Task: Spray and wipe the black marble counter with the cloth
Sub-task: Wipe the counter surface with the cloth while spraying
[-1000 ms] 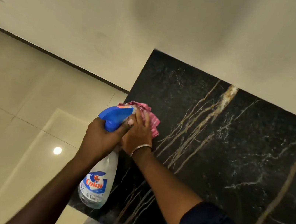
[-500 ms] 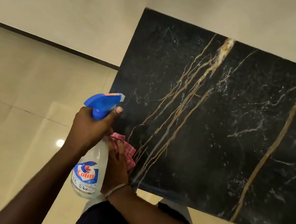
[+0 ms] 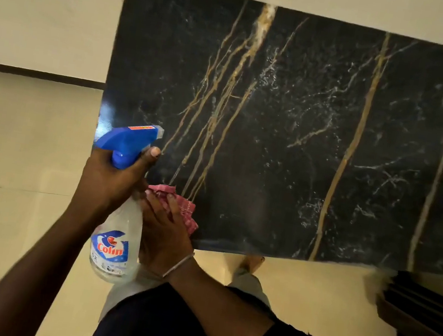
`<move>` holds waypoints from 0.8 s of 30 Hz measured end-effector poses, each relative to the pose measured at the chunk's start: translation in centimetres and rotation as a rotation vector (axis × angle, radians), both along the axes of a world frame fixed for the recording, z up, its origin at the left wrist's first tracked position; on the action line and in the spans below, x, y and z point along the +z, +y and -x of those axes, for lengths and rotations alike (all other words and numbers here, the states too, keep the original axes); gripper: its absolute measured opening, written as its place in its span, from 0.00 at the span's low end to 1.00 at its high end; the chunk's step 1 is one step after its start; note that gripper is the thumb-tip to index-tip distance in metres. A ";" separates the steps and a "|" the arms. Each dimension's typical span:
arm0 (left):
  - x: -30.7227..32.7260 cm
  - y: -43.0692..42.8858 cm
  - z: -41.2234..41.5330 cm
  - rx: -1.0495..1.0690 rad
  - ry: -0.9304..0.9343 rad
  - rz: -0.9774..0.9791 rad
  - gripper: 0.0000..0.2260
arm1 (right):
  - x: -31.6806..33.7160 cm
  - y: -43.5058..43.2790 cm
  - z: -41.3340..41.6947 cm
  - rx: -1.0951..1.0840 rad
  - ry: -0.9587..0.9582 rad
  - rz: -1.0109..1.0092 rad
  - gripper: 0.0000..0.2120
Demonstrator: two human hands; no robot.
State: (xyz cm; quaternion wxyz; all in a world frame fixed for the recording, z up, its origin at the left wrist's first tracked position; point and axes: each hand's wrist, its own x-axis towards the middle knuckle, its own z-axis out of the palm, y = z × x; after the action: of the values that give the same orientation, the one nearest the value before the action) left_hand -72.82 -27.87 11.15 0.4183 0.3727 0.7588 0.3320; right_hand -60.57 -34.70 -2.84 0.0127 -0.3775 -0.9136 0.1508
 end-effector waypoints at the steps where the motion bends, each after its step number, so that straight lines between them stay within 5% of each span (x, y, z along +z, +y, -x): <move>1: -0.1 0.1 -0.4 -0.005 -0.021 -0.008 0.17 | 0.1 0.5 -1.0 0.011 -0.039 0.010 0.38; 16: 1.3 1.9 -15.9 -0.105 -0.039 -0.024 0.11 | -0.3 4.1 -28.1 -0.419 0.026 -0.085 0.28; 24: -0.3 0.9 -23.7 -0.114 -0.028 -0.026 0.18 | -0.7 6.7 -48.0 -0.664 -0.046 -0.200 0.26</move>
State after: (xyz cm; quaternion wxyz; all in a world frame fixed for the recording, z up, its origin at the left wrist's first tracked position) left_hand -49.10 -26.94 10.86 0.4421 0.4160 0.7260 0.3230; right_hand -12.61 -27.95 -3.54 0.0771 -0.6545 -0.7511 0.0398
